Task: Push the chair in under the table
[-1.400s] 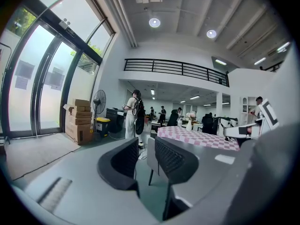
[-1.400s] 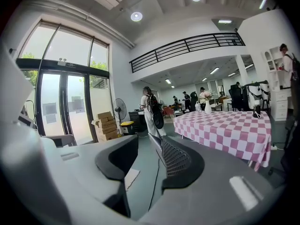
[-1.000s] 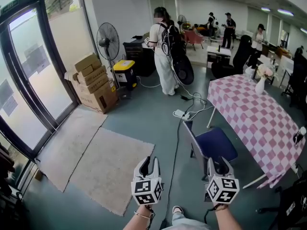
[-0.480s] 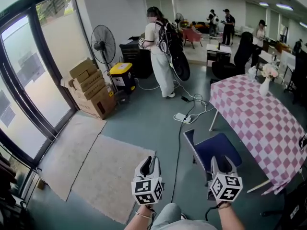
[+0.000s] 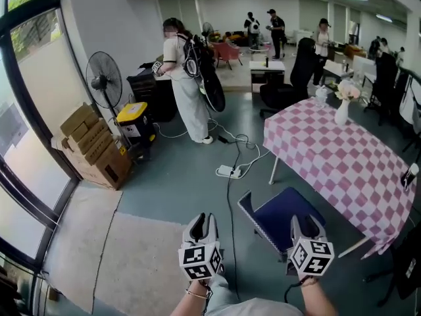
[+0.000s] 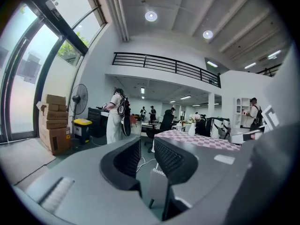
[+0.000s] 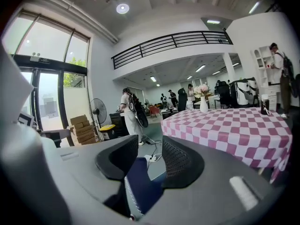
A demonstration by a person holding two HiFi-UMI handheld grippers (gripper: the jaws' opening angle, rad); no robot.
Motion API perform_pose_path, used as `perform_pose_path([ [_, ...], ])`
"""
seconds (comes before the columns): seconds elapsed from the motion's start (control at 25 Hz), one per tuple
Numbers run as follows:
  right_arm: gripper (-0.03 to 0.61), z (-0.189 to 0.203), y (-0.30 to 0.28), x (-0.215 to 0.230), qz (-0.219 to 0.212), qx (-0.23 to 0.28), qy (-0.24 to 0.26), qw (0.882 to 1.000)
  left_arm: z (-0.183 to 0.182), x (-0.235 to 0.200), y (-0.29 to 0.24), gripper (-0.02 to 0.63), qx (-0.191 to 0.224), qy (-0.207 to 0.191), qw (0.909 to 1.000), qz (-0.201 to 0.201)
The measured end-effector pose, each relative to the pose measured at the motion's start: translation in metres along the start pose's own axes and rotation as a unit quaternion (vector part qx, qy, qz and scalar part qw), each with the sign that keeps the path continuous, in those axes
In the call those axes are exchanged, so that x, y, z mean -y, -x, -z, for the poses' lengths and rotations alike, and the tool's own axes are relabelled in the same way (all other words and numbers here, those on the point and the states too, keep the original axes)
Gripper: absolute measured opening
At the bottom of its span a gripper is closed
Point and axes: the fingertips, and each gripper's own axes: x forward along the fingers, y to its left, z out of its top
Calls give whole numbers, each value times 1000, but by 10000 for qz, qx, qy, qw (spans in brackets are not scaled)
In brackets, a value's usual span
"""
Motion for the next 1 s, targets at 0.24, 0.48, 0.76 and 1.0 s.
perform_pose_path([
  [0.24, 144, -17, -50, -9, 723, 147, -200, 9971, -22, -21, -92, 87, -103, -226, 9964, 817],
  [0.48, 144, -41, -81, -21, 1373, 304, -461, 9890, -49, -22, -164, 86, -247, -363, 9853, 1649],
  [0.76, 144, -53, -107, -28, 2158, 557, -841, 9712, -67, -11, -234, 87, -332, -632, 9614, 2657],
  [1.0, 144, -48, -93, -1, 2840, 607, -1016, 9515, -49, 28, -275, 87, -619, -582, 9421, 3245],
])
